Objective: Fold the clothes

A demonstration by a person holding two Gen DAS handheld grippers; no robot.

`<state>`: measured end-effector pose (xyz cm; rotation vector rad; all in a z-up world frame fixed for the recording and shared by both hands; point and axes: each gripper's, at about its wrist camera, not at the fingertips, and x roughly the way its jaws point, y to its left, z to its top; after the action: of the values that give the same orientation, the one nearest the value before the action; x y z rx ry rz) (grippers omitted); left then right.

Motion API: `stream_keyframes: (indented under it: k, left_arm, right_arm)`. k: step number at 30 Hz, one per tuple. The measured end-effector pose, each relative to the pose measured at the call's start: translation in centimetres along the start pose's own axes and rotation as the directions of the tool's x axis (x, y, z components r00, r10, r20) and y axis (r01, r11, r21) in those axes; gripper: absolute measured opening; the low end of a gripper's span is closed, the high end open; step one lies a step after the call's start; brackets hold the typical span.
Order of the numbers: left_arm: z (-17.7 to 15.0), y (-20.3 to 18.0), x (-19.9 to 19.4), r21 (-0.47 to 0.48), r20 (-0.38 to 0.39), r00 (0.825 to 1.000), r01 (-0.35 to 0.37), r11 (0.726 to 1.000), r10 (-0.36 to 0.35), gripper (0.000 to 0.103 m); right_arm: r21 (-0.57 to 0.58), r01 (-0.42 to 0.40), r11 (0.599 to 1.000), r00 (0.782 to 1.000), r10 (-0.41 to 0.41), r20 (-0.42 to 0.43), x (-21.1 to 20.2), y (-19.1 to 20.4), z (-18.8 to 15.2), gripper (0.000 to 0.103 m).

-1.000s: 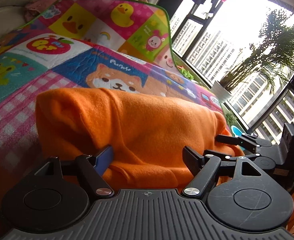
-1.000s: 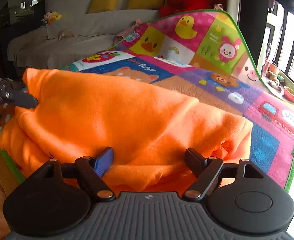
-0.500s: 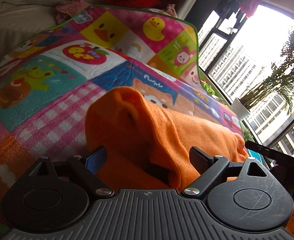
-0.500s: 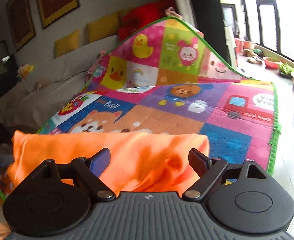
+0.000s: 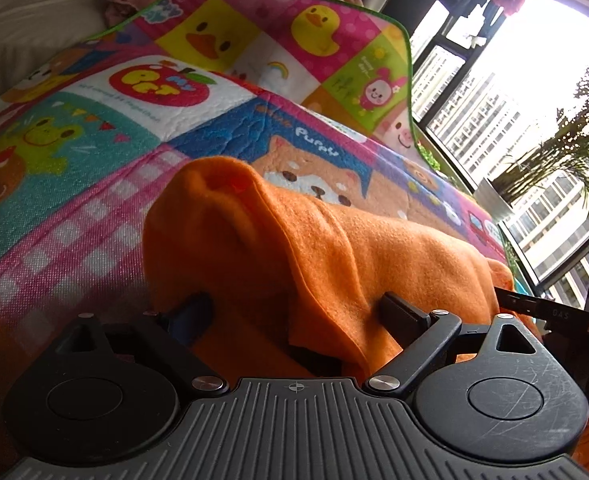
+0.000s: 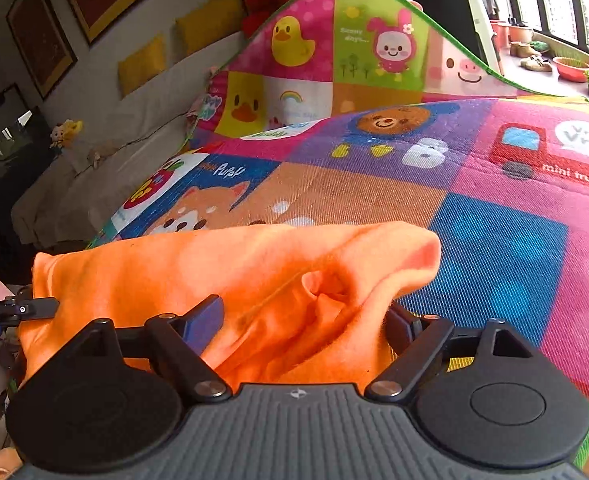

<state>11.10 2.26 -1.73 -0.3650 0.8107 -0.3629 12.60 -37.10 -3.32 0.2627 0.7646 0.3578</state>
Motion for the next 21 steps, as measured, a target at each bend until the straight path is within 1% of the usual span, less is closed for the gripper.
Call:
stream_keyframes:
  k: [1, 3, 7, 10, 12, 13, 15, 17, 18, 19, 21]
  left_arm:
    - [0.4, 0.0, 0.4, 0.009, 0.003, 1.000, 0.004, 1.000, -0.004, 0.094]
    - [1.5, -0.1, 1.4, 0.026, 0.009, 1.000, 0.004, 1.000, -0.004, 0.094]
    - [4.0, -0.2, 3.8, 0.057, 0.025, 1.000, -0.002, 0.998, 0.001, 0.092]
    - [6.5, -0.1, 5.3, 0.055, 0.050, 0.999, 0.004, 0.998, -0.007, 0.087]
    - [8.3, -0.2, 6.0, 0.052, 0.078, 0.997, 0.017, 0.998, -0.021, 0.086]
    - [9.1, -0.3, 6.1, 0.059, 0.095, 0.995, 0.020, 0.998, -0.025, 0.086]
    - [9.8, -0.4, 6.0, 0.071, 0.110, 0.994, -0.008, 0.997, 0.000, 0.084]
    - [9.5, -0.4, 5.5, 0.084, 0.107, 0.994, -0.029, 0.996, 0.020, 0.084]
    - [9.2, -0.4, 5.2, 0.087, 0.104, 0.994, -0.035, 0.996, 0.026, 0.086]
    - [8.9, -0.3, 5.0, 0.089, 0.101, 0.994, -0.041, 0.995, 0.032, 0.086]
    - [8.3, -0.1, 4.5, 0.095, 0.096, 0.994, -0.052, 0.994, 0.043, 0.089]
  right_arm:
    - [-0.003, -0.004, 1.000, 1.000, 0.004, 0.002, 0.4, 0.0, 0.4, 0.080]
    - [-0.016, -0.004, 1.000, 1.000, 0.004, 0.013, 1.3, 0.2, 1.1, 0.079]
    - [-0.061, 0.029, 0.998, 0.998, -0.025, 0.059, 3.1, 0.6, 3.1, 0.078]
    - [-0.071, 0.053, 0.996, 0.995, -0.046, 0.094, 4.0, 0.7, 4.7, 0.076]
    - [-0.091, 0.082, 0.992, 0.991, -0.072, 0.114, 4.3, 0.9, 5.7, 0.076]
    - [-0.121, 0.127, 0.985, 0.987, -0.113, 0.115, 4.4, 1.1, 5.9, 0.076]
    - [-0.195, 0.223, 0.955, 0.972, -0.202, 0.120, 4.2, 1.6, 6.2, 0.076]
    - [-0.293, 0.304, 0.907, 0.949, -0.262, 0.173, 2.8, 2.4, 5.8, 0.077]
    - [-0.350, 0.341, 0.873, 0.935, -0.276, 0.222, 1.7, 3.2, 5.5, 0.077]
    - [-0.403, 0.374, 0.835, 0.920, -0.282, 0.271, 0.7, 4.1, 5.2, 0.078]
    - [-0.504, 0.331, 0.798, 0.931, -0.191, 0.310, -0.9, 6.8, 4.5, 0.081]
